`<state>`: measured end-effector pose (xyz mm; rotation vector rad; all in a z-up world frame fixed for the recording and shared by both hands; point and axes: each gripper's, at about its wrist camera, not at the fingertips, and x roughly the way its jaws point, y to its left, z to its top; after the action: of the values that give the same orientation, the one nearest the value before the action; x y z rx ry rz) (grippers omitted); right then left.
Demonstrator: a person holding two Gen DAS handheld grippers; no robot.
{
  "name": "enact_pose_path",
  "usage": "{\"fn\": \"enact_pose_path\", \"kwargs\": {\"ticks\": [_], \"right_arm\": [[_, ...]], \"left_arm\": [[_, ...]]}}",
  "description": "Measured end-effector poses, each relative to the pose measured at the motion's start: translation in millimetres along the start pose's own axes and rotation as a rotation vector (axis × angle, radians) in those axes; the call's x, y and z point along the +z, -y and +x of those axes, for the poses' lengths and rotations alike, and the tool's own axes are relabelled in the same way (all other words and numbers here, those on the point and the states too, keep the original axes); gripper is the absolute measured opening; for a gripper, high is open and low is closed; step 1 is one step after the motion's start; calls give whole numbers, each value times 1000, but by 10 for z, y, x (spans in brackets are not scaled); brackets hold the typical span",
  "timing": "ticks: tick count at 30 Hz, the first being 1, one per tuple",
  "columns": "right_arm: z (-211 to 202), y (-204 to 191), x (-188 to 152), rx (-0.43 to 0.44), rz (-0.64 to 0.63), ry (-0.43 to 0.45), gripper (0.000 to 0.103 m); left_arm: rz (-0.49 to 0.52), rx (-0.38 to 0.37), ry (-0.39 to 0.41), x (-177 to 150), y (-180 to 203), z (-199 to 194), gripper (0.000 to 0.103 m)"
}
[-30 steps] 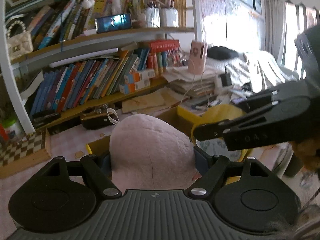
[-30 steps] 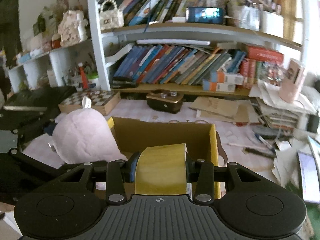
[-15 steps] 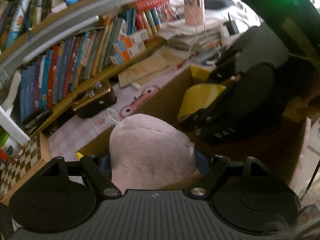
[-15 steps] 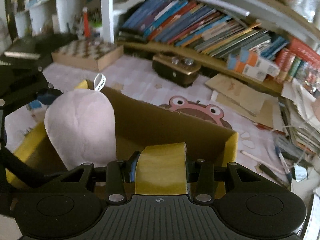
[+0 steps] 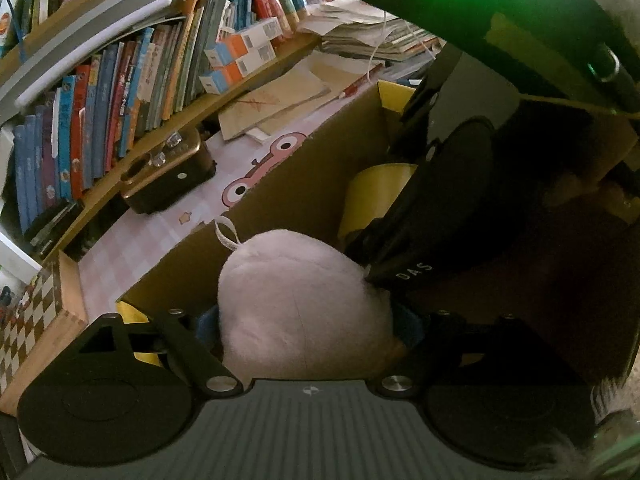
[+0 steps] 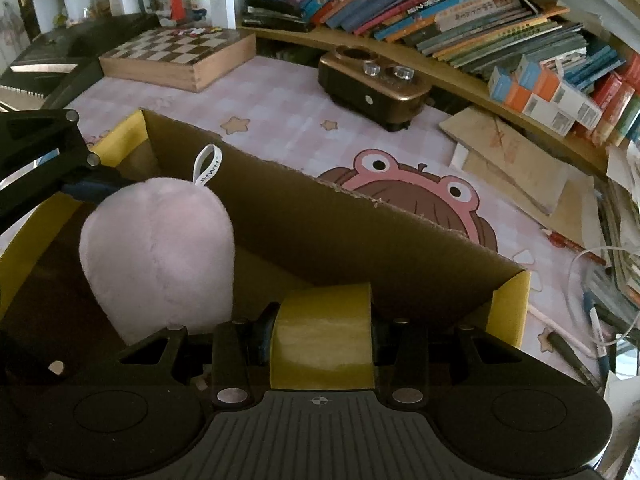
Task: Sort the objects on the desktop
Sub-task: 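Lower the pig and tape into the yellow box and open both grippers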
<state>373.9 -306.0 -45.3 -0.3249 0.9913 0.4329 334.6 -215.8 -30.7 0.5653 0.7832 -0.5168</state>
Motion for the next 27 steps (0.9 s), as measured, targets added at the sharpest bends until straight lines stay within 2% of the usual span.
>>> {"fn": "enact_pose_path", "kwargs": {"ticks": [2,5,6,8,12,20,24,27], "right_arm": [[4,2,9,0,0,3,42],[1,-9,7,-8,1,8,43],[-9,-3,6,-9,5,15,46],[-62,9,8,-11,16,40,52],[-218,36,21,-9,34,92,53],[-634,-20,-55,-45,60,231,54],[-932,-57,-164,-87,81,332,60],[-1131,-87,-263,-112,105,386,60]], "left_arm": [[-3,3,4,10,-7,-4,83],[-8,15,20,18,-14,-35,89],[-13,19,29,19,-20,-57,90],[-22,26,43,18,-36,-105,90],[-35,48,75,18,-65,-232,91],[-106,115,192,-28,-90,-701,97],[-167,157,261,-106,-82,-990,100],[-215,178,308,-188,-69,-1202,102]]}}
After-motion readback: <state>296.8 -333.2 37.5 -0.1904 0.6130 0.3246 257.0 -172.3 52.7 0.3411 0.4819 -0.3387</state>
